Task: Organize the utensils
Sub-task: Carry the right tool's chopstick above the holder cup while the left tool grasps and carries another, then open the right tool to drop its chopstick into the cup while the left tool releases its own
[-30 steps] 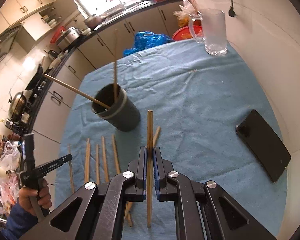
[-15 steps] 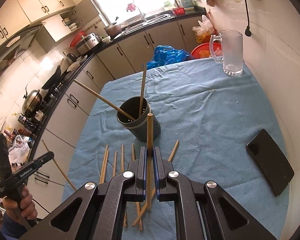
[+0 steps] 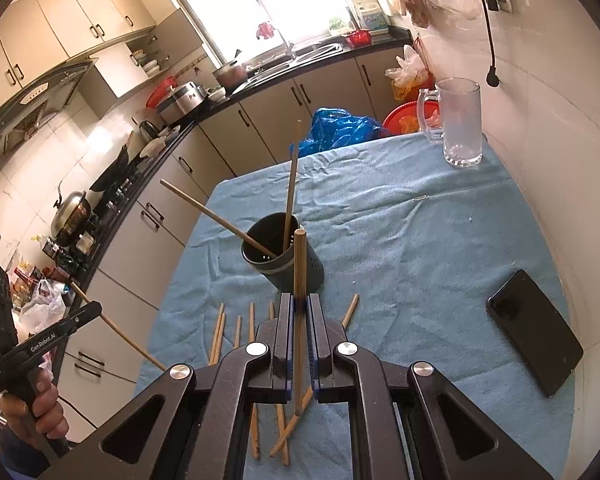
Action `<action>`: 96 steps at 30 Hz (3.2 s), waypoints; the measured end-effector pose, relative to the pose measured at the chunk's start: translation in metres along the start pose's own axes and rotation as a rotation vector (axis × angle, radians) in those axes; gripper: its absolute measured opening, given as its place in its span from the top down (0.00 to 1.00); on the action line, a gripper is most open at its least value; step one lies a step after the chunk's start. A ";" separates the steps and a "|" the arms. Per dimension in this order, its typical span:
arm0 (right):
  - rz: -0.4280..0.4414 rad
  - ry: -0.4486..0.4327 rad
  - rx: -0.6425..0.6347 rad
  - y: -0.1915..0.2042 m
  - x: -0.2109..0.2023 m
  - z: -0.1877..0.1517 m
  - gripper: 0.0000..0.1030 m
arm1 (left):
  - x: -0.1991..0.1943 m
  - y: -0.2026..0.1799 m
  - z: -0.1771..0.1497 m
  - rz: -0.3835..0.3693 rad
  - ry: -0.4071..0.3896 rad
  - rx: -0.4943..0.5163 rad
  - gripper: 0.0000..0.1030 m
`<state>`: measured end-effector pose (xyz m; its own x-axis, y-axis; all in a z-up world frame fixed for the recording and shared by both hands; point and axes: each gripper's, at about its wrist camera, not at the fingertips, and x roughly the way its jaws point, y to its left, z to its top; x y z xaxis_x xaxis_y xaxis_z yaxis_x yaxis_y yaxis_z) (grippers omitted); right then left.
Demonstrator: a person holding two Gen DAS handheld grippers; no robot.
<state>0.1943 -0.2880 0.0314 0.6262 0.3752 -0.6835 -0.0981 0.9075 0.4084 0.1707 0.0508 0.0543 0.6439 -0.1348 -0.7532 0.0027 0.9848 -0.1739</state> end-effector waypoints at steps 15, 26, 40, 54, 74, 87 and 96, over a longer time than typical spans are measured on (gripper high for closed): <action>-0.009 -0.048 0.021 -0.004 -0.021 0.010 0.94 | -0.011 -0.010 0.014 -0.037 -0.027 0.030 0.94; -0.010 -0.092 0.033 -0.008 -0.037 0.028 0.94 | -0.023 -0.027 0.031 -0.078 -0.053 0.072 0.94; 0.009 -0.149 0.039 -0.008 -0.046 0.064 0.94 | -0.041 -0.061 0.076 -0.139 -0.112 0.136 0.94; 0.013 -0.211 0.070 0.002 -0.033 0.116 0.94 | -0.028 -0.097 0.132 -0.169 -0.152 0.159 0.94; -0.027 -0.132 0.057 0.015 0.051 0.140 0.94 | 0.057 -0.108 0.137 -0.188 -0.044 0.119 0.94; -0.045 0.001 0.062 0.008 0.105 0.116 0.94 | 0.104 -0.099 0.115 -0.155 0.051 0.117 0.94; -0.034 0.037 0.070 0.006 0.115 0.111 0.93 | 0.110 -0.095 0.114 -0.148 0.053 0.114 0.94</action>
<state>0.3517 -0.2603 0.0218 0.5992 0.3523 -0.7189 -0.0220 0.9049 0.4251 0.3284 -0.0449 0.0599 0.5886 -0.2815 -0.7578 0.1829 0.9595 -0.2144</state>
